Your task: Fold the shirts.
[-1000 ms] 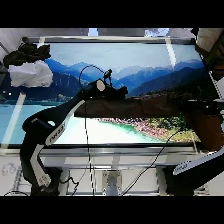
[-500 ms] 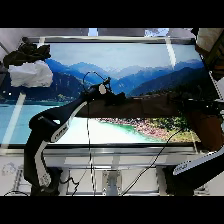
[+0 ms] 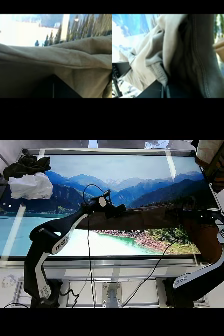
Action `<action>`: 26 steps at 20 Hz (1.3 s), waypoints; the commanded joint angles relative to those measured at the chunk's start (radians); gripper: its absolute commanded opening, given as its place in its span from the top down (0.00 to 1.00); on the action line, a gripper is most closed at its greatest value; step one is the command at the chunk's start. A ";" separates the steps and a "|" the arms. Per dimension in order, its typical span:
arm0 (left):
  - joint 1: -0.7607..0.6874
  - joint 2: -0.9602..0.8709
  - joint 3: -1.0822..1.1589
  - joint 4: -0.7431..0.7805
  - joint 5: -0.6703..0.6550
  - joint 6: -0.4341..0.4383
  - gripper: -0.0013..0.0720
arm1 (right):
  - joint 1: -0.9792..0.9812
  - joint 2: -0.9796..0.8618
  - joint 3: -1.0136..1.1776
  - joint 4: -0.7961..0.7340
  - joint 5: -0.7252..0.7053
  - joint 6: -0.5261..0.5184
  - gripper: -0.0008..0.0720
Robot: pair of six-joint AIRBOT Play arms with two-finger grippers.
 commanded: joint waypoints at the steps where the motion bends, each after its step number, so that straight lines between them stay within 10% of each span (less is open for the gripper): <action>1: 0.000 -0.001 0.000 0.003 0.006 0.000 0.97 | -0.007 0.027 0.001 0.008 0.005 0.003 0.94; 13: 0.235 0.253 0.460 -0.018 0.099 0.275 0.76 | 0.276 0.258 0.302 0.010 0.092 0.090 0.94; 20: 0.449 0.470 0.459 0.144 -0.185 0.274 0.76 | 0.874 0.174 0.486 -0.135 -0.231 0.191 0.94; 26: 0.494 0.480 0.429 0.229 -0.309 0.274 0.76 | 1.151 -0.074 0.488 0.075 -0.373 0.126 0.94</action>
